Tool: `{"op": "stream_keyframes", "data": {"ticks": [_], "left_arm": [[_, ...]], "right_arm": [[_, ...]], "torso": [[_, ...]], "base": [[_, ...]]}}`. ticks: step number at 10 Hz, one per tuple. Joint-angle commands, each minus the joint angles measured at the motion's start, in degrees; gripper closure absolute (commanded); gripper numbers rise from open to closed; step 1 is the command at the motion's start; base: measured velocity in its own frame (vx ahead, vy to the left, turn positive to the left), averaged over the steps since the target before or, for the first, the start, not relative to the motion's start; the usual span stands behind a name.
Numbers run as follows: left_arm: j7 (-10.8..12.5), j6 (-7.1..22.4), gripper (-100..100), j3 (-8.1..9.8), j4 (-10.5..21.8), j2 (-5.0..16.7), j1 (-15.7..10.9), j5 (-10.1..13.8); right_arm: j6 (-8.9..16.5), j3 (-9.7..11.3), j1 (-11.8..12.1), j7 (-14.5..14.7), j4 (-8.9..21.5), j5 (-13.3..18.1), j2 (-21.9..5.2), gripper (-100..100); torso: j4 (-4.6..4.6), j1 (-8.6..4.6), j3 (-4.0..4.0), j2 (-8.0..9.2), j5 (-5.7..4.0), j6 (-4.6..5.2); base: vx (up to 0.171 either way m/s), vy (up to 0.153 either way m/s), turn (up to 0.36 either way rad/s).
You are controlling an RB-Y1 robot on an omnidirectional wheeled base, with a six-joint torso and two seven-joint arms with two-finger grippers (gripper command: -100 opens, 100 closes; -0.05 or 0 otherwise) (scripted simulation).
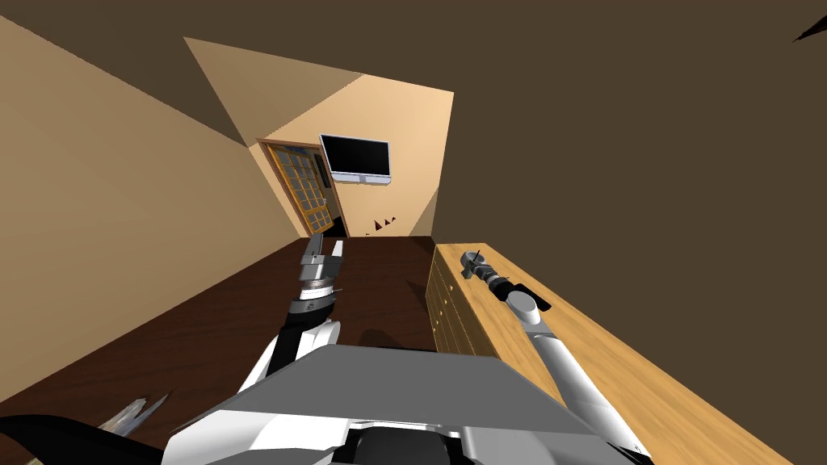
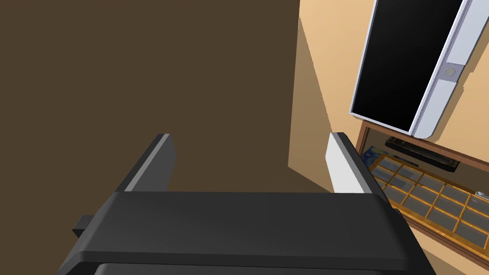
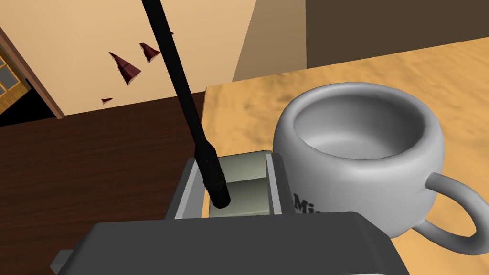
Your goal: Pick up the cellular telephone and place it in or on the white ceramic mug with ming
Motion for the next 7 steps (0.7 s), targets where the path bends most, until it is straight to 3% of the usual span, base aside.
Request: {"op": "stream_keyframes", "data": {"ticks": [1, 2, 3, 4, 5, 6, 7], "left_arm": [[0.0, 0.0, 0, 0.0, 0.0, 0.0, 0.0, 0.0], [0.0, 0.0, 0, 0.0, 0.0, 0.0, 0.0, 0.0], [0.0, 0.0, 0, 0.0, 0.0, 0.0, 0.0, 0.0], [0.0, 0.0, 0, 0.0, 0.0, 0.0, 0.0, 0.0], [0.0, 0.0, 0, 0.0, 0.0, 0.0, 0.0, 0.0], [0.0, 0.0, 0, 0.0, 0.0, 0.0, 0.0, 0.0], [0.0, 0.0, 0, 0.0, 0.0, 0.0, -0.01, 0.0]], "right_arm": [[0.0, 0.0, 0.0, 0.0, 0.0, 0.0, 0.0, 100], [0.01, 0.0, -0.02, 0.02, -0.02, 0.01, -0.01, 100], [-0.01, -0.02, -0.01, 0.04, -0.01, 0.02, -0.03, 0], [-0.01, -0.02, -0.01, 0.04, -0.01, 0.02, -0.03, 100], [-0.02, -0.03, -0.02, 0.05, -0.02, 0.03, -0.04, 0], [-0.35, -1.23, -0.37, 0.8, 0.36, -1.49, -1.84, 100], [-0.39, -1.92, -0.57, 1.39, 0.81, -2.43, -2.7, 100]], "torso": [[0.0, 0.0, 0.0, 0.0, 0.0, 0.0], [-0.02, -0.07, -0.02, -0.02, -0.03, 0.02], [-0.02, -0.07, -0.02, -0.03, -0.04, 0.0], [-0.02, -0.06, -0.02, -0.03, -0.04, 0.0], [-0.02, -0.06, -0.03, -0.03, -0.05, -0.01], [-0.03, -0.05, -0.03, -0.03, -0.05, -0.01], [0.02, -0.01, 0.13, 0.26, -0.03, 0.06]], "base": [[0.0, 0.0, 0.0], [0.0, 0.0, 0.0], [0.0, 0.0, 0.0], [0.0, 0.0, 0.0], [0.0, 0.0, 0.0], [-0.093, 0.025, -0.006], [-0.14, 0.038, -0.028]]}}
